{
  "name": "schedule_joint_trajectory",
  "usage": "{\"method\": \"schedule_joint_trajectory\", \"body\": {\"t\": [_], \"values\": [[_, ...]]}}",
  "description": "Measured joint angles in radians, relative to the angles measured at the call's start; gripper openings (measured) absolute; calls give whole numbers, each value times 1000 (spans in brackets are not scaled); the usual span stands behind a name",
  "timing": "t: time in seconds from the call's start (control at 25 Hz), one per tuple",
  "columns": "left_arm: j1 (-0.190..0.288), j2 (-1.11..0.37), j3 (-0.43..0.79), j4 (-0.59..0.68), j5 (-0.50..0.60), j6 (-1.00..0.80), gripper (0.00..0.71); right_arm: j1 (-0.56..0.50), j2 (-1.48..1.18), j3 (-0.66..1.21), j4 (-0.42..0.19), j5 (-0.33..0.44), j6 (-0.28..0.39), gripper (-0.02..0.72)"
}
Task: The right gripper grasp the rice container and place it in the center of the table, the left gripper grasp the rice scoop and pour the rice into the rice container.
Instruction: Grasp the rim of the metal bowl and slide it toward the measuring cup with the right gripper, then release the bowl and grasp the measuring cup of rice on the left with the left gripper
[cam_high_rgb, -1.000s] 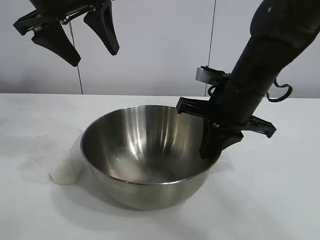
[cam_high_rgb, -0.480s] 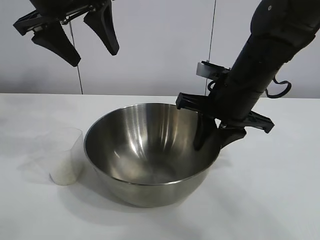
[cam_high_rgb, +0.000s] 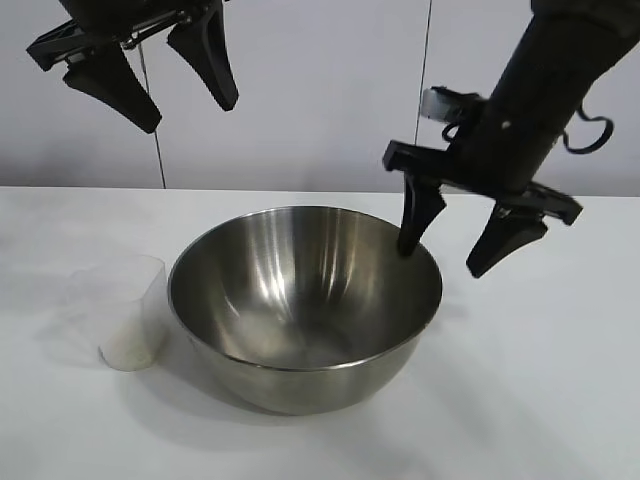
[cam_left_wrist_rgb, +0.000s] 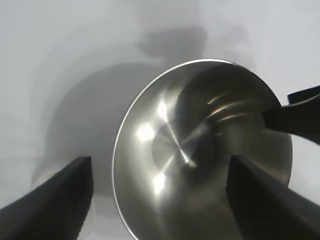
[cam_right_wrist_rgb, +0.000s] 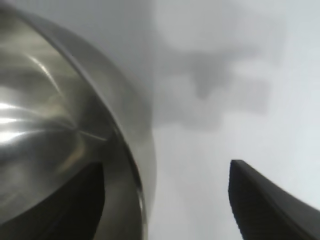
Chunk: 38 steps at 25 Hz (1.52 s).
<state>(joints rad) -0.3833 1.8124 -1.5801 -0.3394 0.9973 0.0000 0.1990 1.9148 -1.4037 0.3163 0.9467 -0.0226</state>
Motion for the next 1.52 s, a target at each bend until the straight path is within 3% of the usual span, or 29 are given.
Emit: {"method": "schedule_joint_trajectory", "body": {"t": [0.12,0.32,0.56,0.8,1.24,1.52], "values": [[0,0,0,0,0,5,539,-39,-44,-42,-38,54,23,487],[0,0,0,6,0,5,539,-58,-116,-97,-51,129,23,487],[0,0,0,94,20,5,539,-74,-162,-131,-71,194,23,487],[0,0,0,113,34,5,539,-84,-165,-131,-74,207,23,487],[1,-2,0,166,-81,54,542,-84,-165,-131,-74,201,23,487],[4,-93,0,321,1,27,578,-84,-165,-131,-74,187,23,487]]}}
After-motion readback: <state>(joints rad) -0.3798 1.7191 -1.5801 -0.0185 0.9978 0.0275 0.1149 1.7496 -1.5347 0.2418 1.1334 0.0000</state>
